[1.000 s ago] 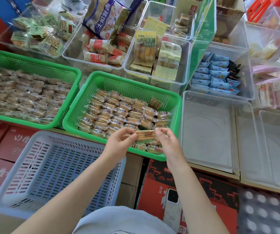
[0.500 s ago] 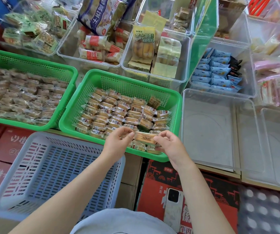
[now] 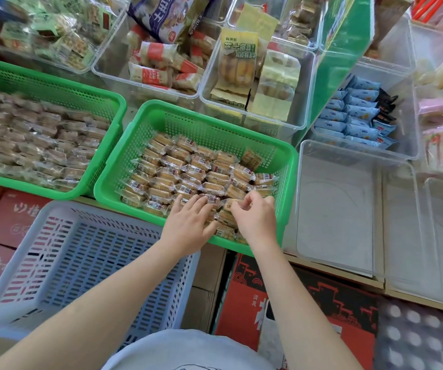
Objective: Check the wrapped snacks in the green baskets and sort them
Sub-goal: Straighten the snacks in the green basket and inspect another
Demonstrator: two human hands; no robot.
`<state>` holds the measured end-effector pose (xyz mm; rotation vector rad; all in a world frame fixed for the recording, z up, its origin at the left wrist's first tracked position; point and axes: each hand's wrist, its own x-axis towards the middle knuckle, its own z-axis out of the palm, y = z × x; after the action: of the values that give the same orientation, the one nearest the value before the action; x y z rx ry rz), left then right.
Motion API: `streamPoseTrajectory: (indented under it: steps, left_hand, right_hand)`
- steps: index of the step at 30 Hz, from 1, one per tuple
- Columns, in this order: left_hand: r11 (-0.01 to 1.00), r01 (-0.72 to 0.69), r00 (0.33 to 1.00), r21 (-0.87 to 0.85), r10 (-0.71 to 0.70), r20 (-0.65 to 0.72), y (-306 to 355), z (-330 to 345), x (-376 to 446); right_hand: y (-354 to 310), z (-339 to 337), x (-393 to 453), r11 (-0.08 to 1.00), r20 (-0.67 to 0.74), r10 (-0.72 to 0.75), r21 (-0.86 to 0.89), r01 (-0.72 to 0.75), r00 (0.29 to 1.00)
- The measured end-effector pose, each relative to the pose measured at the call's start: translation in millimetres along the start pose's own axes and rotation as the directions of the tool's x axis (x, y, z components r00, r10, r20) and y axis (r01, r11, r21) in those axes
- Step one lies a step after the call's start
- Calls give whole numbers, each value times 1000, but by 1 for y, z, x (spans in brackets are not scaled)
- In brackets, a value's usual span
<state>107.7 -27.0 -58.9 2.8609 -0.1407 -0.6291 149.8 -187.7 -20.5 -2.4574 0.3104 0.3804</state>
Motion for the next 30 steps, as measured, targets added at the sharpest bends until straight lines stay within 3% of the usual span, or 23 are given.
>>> streamPoseTrajectory:
  steps: [3,11,17,22,30]
  left_hand:
    - [1000,7,1000,8,-6,-10,1,1,2]
    - [1000,-9,999,5,9,-37,-3,4,4]
    - [992,-129,992,0,129,-3,6,0,16]
    - [993,-120,992,-8,120,32,8,-1,22]
    - [994,-112,992,-5,112,51,8,-1,22]
  right_hand:
    - [-8,16,6,989,-32,-65,-136,61,997]
    - [8,28,20,943,171,-125,-286,170,977]
    - [10,14,35,950,-10,-248,-198,241,969]
    - [12,18,47,914,84,-258,-301,272,962]
    - [18,22,52,878,37,-315,-367,306,948]
